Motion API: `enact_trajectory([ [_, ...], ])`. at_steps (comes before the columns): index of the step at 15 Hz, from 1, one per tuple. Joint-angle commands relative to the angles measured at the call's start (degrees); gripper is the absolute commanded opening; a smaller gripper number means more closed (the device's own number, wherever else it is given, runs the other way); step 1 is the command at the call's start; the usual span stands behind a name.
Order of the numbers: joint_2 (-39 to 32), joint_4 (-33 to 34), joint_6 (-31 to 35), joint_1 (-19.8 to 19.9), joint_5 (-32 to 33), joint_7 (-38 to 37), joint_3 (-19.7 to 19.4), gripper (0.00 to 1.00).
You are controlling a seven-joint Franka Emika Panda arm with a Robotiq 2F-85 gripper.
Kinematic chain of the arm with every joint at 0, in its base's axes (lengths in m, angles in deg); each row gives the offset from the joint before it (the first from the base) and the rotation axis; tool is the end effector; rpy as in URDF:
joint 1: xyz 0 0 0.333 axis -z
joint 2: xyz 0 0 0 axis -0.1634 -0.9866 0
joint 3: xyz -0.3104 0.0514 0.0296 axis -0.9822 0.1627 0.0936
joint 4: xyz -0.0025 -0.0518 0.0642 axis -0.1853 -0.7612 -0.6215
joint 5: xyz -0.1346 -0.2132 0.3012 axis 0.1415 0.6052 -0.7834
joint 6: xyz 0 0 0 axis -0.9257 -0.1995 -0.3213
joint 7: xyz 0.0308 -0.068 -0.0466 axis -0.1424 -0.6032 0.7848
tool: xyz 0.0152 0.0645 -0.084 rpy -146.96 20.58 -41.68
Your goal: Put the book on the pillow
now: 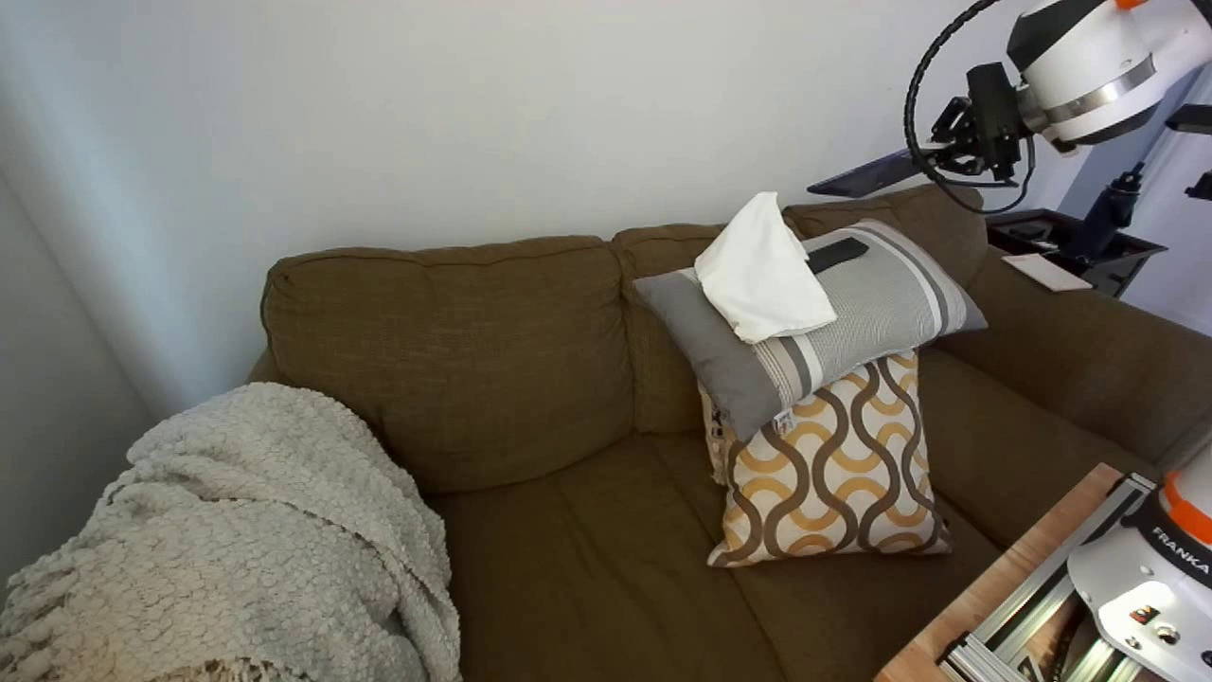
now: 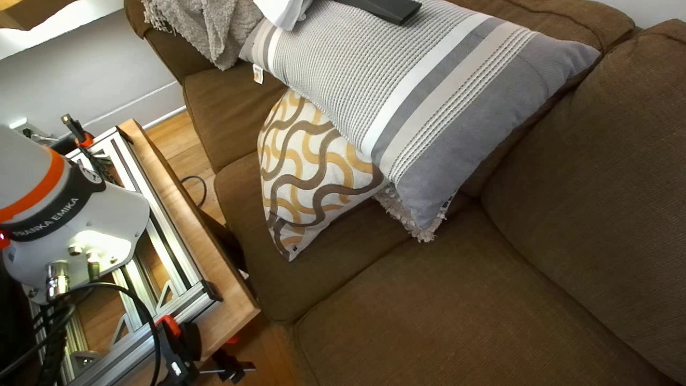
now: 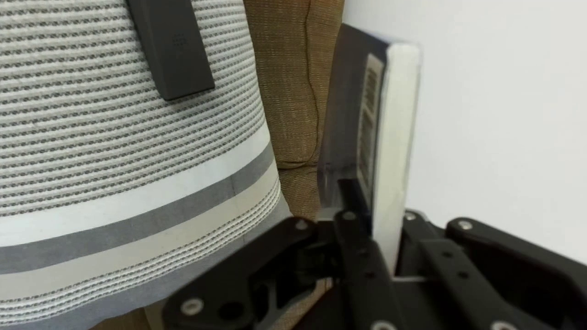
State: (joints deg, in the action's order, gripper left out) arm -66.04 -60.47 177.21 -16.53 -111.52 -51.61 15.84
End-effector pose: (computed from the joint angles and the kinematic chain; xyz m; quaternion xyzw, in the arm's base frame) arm 0.4254 -0.1962 0.4604 -0.5920 0.6742 -0.3265 0.2974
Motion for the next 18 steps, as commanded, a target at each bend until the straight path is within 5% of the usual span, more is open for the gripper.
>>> enact_trajectory([
  [1, 1.99, 2.0, 5.25, -9.89, -7.99, 9.23, -6.77, 0.03],
  [9, 6.45, 1.91, 10.77, -28.63, -8.16, 19.05, -26.63, 0.03],
  [14, 8.45, 4.03, 13.5, -39.89, -8.15, 18.42, -39.66, 0.03],
  [18, 9.1, 4.01, 9.73, -47.35, -4.0, 20.74, -47.11, 0.03],
])
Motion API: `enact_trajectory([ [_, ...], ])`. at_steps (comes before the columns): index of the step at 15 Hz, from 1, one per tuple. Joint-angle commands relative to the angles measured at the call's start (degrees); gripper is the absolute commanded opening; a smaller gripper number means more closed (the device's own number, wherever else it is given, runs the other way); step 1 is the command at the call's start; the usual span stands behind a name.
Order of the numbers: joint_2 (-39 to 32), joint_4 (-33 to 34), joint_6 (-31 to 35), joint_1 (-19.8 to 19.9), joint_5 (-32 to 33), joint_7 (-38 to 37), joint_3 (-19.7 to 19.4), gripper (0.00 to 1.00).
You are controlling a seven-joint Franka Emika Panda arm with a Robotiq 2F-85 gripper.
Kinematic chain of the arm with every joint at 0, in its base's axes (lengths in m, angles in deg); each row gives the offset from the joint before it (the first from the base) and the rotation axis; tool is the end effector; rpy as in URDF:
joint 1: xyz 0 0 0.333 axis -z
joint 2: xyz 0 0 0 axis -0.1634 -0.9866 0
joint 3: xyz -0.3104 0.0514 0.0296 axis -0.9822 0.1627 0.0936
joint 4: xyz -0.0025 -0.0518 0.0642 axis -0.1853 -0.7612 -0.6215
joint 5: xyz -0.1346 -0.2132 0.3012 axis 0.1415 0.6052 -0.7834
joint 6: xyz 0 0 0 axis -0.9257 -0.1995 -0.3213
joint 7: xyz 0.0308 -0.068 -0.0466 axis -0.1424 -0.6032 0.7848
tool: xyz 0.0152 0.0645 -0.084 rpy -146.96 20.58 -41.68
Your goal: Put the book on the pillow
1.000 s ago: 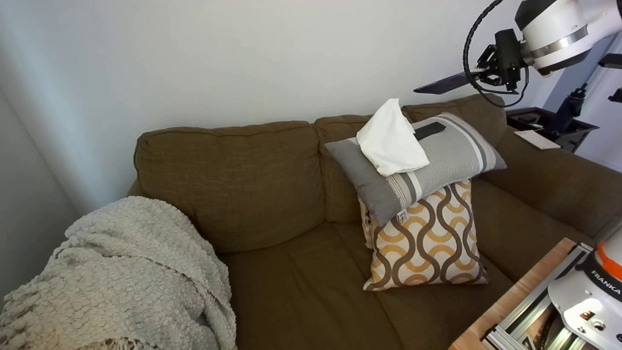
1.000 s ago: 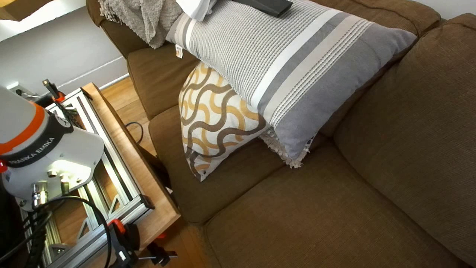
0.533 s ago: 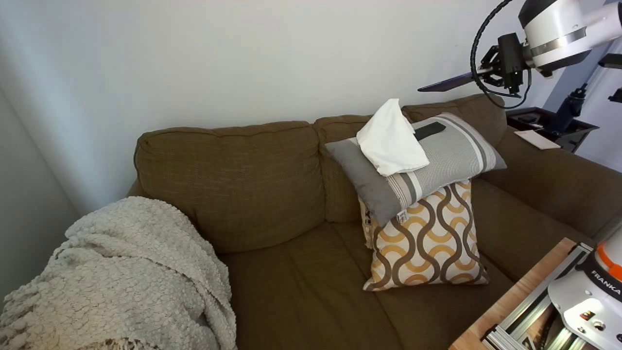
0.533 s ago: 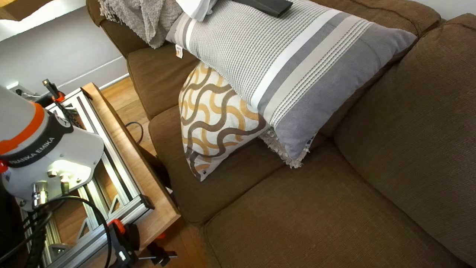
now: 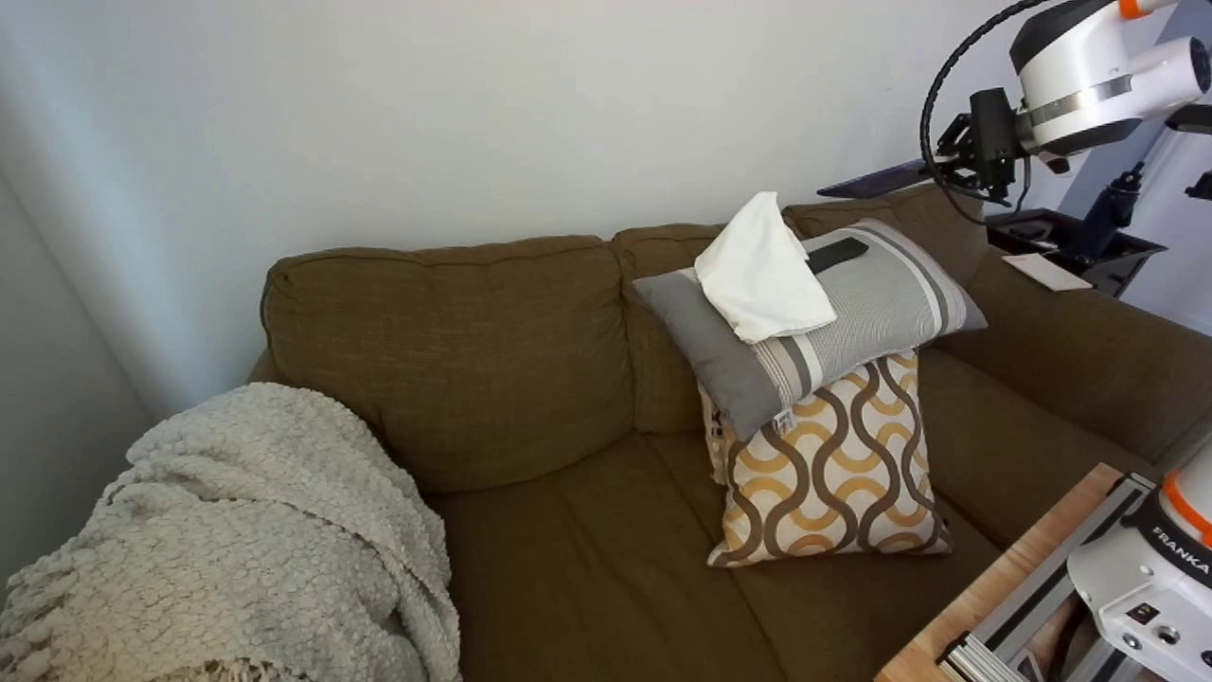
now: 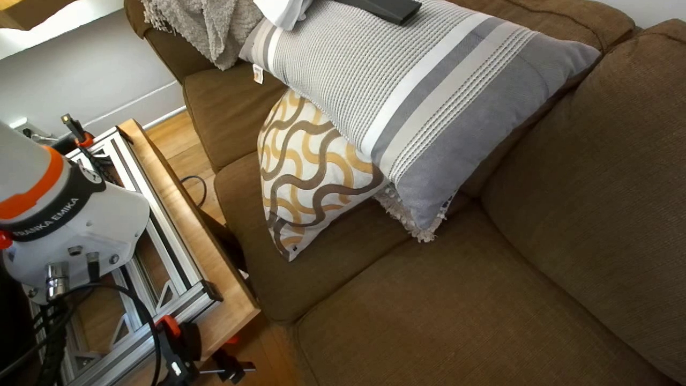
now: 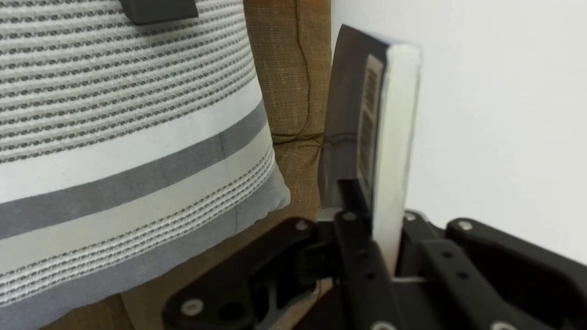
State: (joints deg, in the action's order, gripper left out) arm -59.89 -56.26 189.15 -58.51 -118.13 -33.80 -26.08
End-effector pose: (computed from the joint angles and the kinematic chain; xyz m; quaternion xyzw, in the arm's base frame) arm 0.4316 -0.2410 0.4241 -0.5783 0.6688 -0.3512 0.3082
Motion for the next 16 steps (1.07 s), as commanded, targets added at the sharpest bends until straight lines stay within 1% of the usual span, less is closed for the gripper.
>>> enact_trajectory([
  [1, 2.8, -0.92, -2.93, -6.51, 3.28, 3.74, -6.4, 0.03],
  [2, 2.28, -1.22, -3.35, -7.7, 3.71, 4.42, -7.74, 0.03],
  [4, 0.26, -1.96, -3.14, -9.03, 4.32, 5.46, -9.83, 0.03],
  [5, 0.33, -2.36, -2.67, -9.56, 4.76, 6.15, -10.77, 0.03],
  [8, -1.38, -3.53, -2.12, -9.74, 5.64, 7.67, -12.36, 0.03],
  [9, -1.79, -3.94, -1.67, -9.35, 5.82, 8.13, -12.3, 0.03],
  [10, -2.35, -3.85, -2.33, -9.25, 6.17, 8.37, -12.56, 0.03],
  [11, -4.07, -4.13, -4.57, -8.07, 6.46, 8.54, -12.04, 0.03],
  [12, -8.45, -4.77, -10.45, -5.86, 6.63, 7.94, -11.13, 0.35],
  [13, -10.43, -5.01, -14.37, -4.69, 7.34, 7.47, -10.71, 0.36],
  [16, -16.54, -4.78, -25.06, -0.81, 12.87, 5.17, -8.81, 0.57],
])
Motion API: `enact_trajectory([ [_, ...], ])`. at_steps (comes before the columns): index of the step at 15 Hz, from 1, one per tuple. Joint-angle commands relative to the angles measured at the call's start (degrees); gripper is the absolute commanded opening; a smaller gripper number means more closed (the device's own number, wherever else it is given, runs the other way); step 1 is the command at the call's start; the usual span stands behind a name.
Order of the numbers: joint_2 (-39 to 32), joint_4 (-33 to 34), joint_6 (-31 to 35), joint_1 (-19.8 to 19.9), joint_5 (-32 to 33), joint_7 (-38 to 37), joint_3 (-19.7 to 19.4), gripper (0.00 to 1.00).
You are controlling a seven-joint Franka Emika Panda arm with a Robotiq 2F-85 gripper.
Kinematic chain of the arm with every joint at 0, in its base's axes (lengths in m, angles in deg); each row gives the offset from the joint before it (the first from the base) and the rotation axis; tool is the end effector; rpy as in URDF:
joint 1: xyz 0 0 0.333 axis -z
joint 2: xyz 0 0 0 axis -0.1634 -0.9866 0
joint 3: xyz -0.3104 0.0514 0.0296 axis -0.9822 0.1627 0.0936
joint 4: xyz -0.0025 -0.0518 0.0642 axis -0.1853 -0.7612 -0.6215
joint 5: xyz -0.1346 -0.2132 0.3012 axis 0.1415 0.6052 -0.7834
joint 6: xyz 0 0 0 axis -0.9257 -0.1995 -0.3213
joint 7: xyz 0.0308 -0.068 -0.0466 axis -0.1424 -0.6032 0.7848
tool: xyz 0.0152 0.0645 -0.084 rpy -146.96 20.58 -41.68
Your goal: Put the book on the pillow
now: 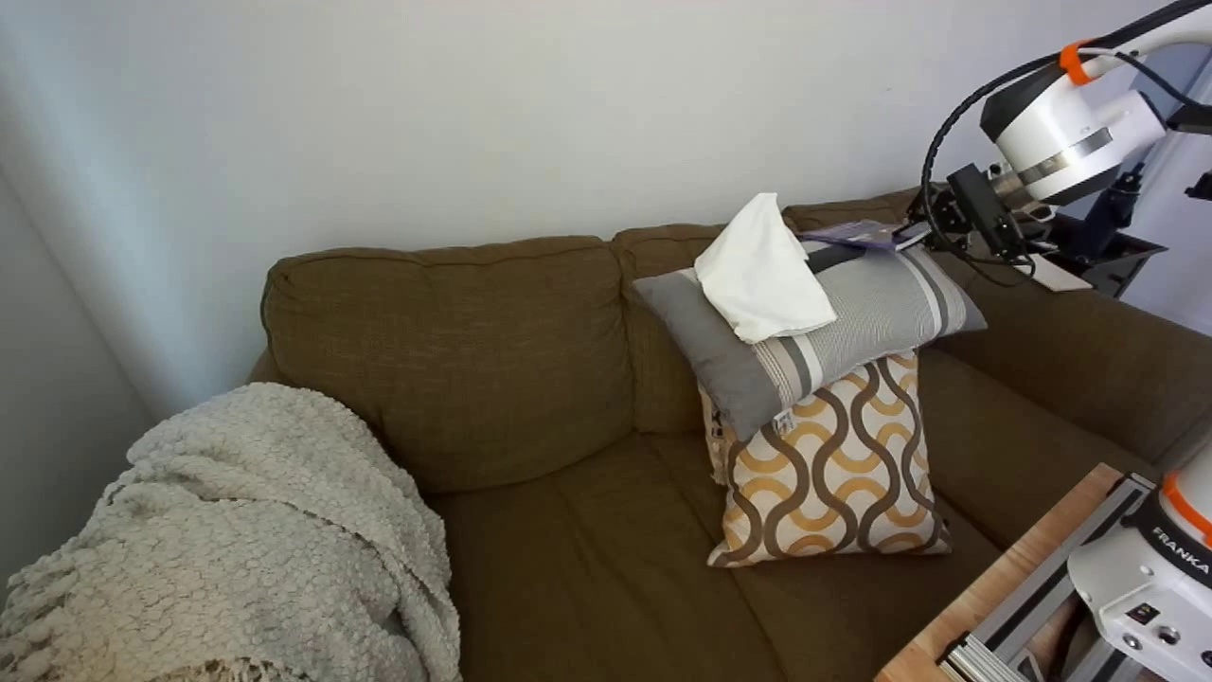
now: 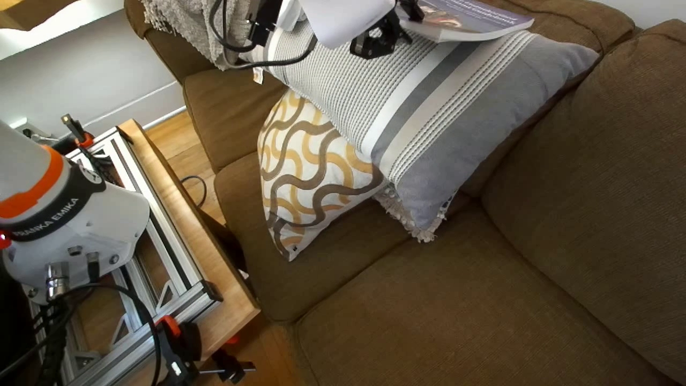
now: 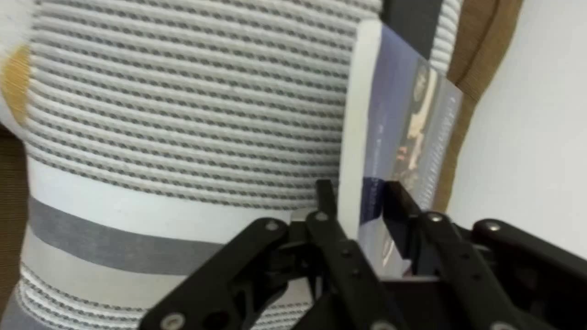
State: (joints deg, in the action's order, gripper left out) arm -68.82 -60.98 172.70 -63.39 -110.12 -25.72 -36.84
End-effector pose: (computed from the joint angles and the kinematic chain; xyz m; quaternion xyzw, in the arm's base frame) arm 0.4252 -0.2275 0.3341 -0.7339 0.5838 -0.2418 0.2492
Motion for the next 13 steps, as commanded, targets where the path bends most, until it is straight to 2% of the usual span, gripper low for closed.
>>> enact_trajectory([
  [1, -9.75, 0.22, -11.11, 5.48, 7.32, -3.8, 2.81, 0.66],
  [3, -13.64, 1.7, -14.88, 8.8, 13.95, -6.63, 4.73, 0.8],
  [4, -14.72, 2.55, -14.75, 10.36, 17.9, -8.18, 5.63, 0.88],
  [5, -16.61, 3.86, -15.35, 18.54, 18.91, -7.37, 13.14, 0.95],
  [6, -16.31, 4.97, -14.57, 21.34, 22.04, -7.34, 15.26, 1.0],
  [7, -12.22, 5.19, -12.44, 17.07, 29.33, -9.48, 10.09, 1.0],
  [8, -9.3, 5.7, -11.21, 18.44, 32.43, -7.87, 11.09, 1.0],
  [9, -7.1, 6.82, -10.11, 28.68, 31.29, -4.9, 21.66, 1.0],
  [10, -4.77, 7.86, -10.05, 31.41, 30.75, -6.06, 24.67, 1.0],
  [11, -3.84, 9.9, -12.54, 35.74, 29.21, -8.51, 29.41, 1.0],
  [12, -9.84, 8.96, -10.1, 28.66, 28.82, -7.51, 22.72, 1.0],
  [13, -7.89, 10.12, -10.54, 32.09, 28.82, -7.78, 26.21, 1.0],
])
